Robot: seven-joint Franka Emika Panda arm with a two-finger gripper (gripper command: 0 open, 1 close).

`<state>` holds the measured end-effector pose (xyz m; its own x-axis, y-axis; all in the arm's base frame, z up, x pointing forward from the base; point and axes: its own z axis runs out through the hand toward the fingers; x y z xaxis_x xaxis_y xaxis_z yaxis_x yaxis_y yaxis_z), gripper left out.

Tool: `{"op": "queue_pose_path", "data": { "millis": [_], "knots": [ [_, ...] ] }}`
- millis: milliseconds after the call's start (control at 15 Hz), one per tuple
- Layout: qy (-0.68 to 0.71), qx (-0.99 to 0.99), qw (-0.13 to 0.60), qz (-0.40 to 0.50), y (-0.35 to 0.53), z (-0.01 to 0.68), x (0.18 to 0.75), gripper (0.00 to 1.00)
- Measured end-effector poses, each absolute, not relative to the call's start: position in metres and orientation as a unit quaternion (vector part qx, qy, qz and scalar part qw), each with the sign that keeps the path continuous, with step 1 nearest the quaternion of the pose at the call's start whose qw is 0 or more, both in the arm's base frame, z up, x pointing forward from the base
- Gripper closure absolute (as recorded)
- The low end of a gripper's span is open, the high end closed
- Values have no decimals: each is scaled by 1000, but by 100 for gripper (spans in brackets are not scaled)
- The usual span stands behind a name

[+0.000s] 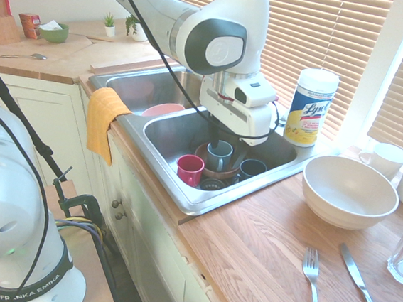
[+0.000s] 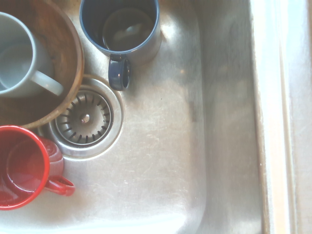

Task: Put the fork into the sink

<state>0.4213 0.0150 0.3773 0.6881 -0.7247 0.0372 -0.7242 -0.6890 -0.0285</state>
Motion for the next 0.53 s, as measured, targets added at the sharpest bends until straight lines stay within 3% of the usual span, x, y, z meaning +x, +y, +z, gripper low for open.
{"op": "queue_pose_path", "data": {
  "millis": [267, 533],
  "knots": [
    [327, -945, -10, -1, 9, 380, 415, 0],
    [210, -977, -29, 29, -73, 423, 386, 0]
  ]
}}
